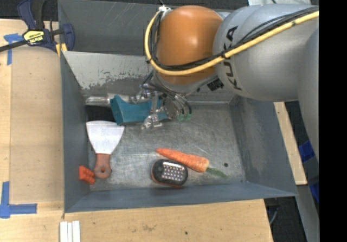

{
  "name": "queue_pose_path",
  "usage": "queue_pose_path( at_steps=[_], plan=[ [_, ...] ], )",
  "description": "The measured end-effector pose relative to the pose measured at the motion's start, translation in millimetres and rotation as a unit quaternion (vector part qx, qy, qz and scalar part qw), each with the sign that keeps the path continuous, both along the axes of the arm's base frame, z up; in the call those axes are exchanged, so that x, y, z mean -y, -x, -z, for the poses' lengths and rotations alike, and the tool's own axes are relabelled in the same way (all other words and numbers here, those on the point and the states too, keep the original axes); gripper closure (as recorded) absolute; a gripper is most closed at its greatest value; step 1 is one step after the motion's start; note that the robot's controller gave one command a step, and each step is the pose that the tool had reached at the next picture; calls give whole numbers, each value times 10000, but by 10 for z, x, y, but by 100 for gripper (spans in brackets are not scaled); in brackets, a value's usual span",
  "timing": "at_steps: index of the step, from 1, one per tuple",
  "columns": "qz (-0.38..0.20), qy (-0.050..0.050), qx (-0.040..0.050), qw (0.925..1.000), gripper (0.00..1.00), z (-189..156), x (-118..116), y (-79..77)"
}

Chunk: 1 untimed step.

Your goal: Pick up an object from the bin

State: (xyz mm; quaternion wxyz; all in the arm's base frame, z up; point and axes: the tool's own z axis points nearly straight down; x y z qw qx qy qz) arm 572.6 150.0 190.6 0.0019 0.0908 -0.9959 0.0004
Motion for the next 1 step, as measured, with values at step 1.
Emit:
queue_pose_path(
  at_steps=[1],
  plan=[
    [-292, 8, -26, 9996, 100, -400, -157, -228]
  ],
)
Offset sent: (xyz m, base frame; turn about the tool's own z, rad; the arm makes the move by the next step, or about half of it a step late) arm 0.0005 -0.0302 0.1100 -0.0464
